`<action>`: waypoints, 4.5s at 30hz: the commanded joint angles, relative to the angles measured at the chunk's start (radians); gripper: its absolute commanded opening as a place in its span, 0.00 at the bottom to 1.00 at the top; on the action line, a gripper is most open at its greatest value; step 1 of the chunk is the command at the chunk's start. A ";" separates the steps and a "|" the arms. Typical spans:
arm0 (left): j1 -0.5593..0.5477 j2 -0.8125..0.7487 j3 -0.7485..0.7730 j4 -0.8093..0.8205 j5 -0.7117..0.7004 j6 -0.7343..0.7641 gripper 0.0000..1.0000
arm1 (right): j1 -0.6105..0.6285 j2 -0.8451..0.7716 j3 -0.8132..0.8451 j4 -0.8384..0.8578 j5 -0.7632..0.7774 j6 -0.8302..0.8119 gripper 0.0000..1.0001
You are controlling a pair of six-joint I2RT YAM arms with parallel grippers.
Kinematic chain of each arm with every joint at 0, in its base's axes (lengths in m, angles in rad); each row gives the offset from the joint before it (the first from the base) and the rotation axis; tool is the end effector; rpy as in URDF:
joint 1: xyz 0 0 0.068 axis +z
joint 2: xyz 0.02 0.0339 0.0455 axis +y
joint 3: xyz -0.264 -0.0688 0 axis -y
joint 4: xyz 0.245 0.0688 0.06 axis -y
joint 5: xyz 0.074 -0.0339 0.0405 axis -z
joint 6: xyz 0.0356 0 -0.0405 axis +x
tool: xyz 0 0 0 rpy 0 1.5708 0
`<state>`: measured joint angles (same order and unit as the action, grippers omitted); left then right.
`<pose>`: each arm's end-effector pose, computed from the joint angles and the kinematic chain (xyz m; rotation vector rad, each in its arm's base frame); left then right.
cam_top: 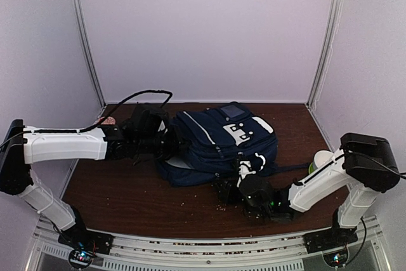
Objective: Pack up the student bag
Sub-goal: Zip the student bag at the center of the board.
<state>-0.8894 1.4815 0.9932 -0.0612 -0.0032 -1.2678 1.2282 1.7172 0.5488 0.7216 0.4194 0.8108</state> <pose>0.2107 -0.2597 0.2573 -0.4530 2.3543 -1.1818 0.1164 0.2831 0.1267 -0.1576 2.0842 0.8804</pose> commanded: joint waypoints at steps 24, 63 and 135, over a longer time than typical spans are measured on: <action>-0.019 -0.090 0.028 0.088 0.001 -0.005 0.00 | 0.022 -0.098 -0.136 0.235 -0.144 -0.079 0.51; -0.019 -0.092 0.054 0.060 -0.003 0.006 0.00 | -0.148 0.099 0.028 0.194 -0.308 -0.158 0.41; -0.019 -0.089 0.052 0.070 -0.009 0.006 0.00 | -0.148 0.091 0.043 0.068 -0.242 -0.187 0.22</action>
<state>-0.8940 1.4471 0.9936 -0.0834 -0.0177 -1.2812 1.0817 1.8084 0.5900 0.8028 0.1390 0.6308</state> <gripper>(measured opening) 0.059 0.226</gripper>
